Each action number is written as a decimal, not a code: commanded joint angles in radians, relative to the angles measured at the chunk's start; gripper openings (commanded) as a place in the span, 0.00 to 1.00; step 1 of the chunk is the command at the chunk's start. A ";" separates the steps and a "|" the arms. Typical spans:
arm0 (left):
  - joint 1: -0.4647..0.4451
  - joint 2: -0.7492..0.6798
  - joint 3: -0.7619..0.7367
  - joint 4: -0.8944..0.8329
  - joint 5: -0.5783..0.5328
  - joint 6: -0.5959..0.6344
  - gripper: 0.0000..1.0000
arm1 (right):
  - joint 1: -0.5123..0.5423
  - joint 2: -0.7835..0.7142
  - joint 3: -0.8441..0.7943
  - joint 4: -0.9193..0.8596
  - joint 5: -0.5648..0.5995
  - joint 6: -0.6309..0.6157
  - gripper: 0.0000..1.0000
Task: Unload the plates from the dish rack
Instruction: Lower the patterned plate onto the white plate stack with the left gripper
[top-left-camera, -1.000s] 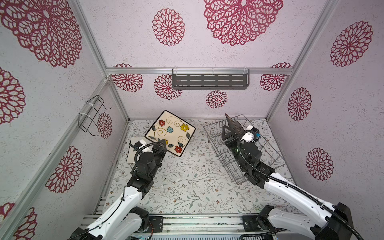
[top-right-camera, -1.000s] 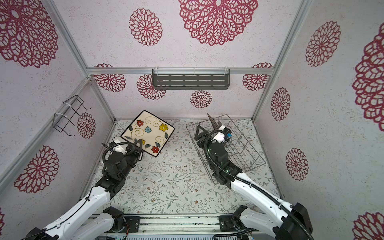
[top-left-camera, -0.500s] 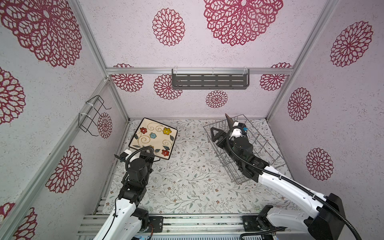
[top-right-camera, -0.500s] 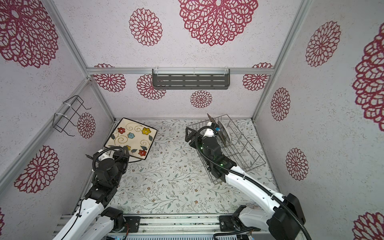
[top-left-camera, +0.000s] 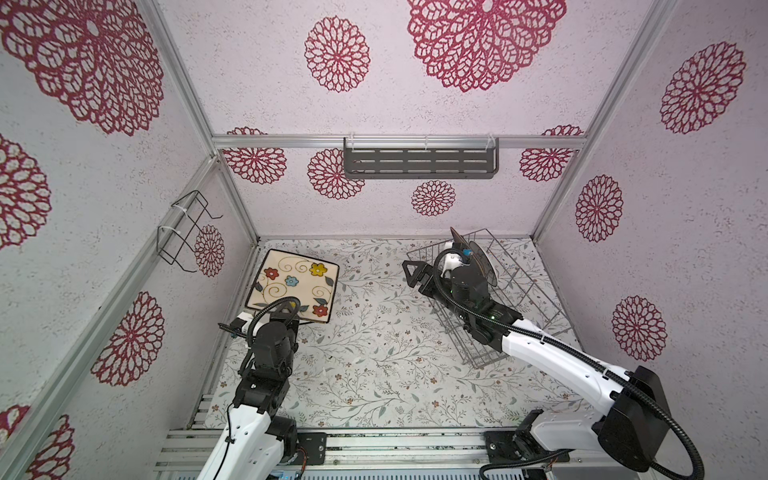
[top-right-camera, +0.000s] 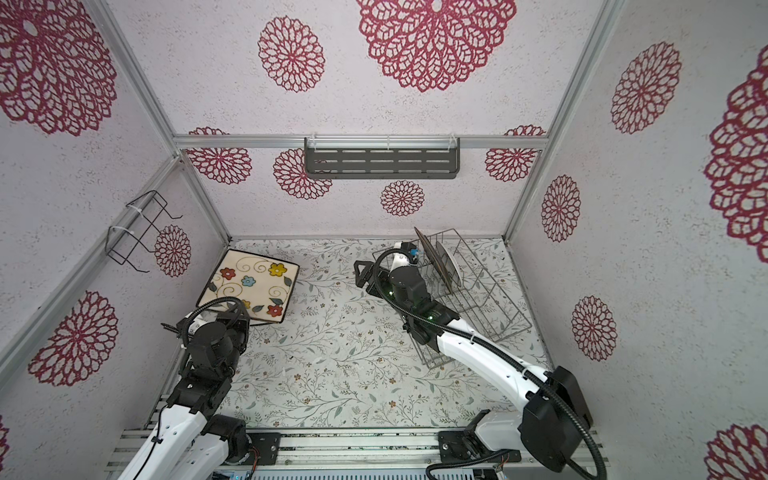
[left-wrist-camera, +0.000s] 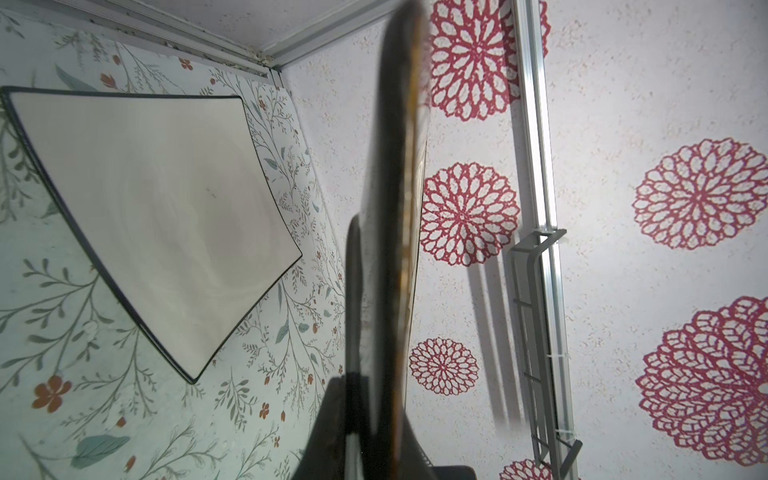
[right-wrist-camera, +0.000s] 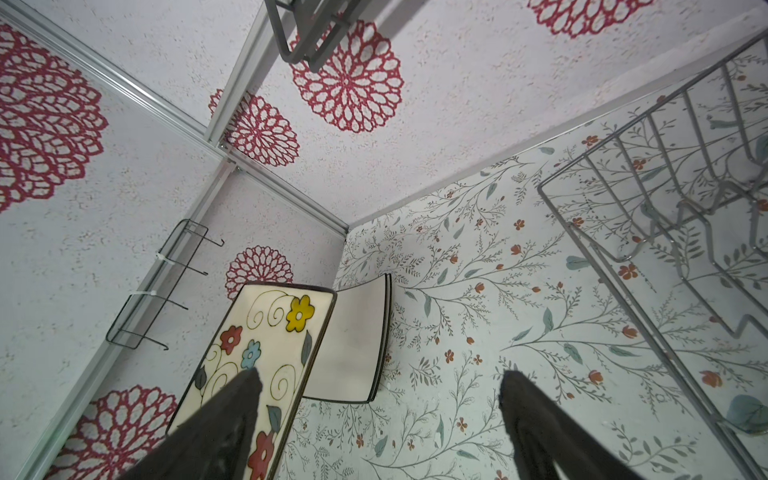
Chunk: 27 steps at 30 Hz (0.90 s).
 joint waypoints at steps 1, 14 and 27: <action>0.042 -0.019 0.023 0.226 0.002 -0.025 0.00 | -0.002 0.026 0.055 -0.008 -0.053 -0.047 0.99; 0.239 0.080 -0.036 0.355 0.133 -0.063 0.00 | -0.002 0.184 0.167 -0.058 -0.135 -0.097 0.99; 0.376 0.228 -0.079 0.557 0.241 -0.034 0.00 | 0.013 0.354 0.295 -0.071 -0.240 -0.084 0.99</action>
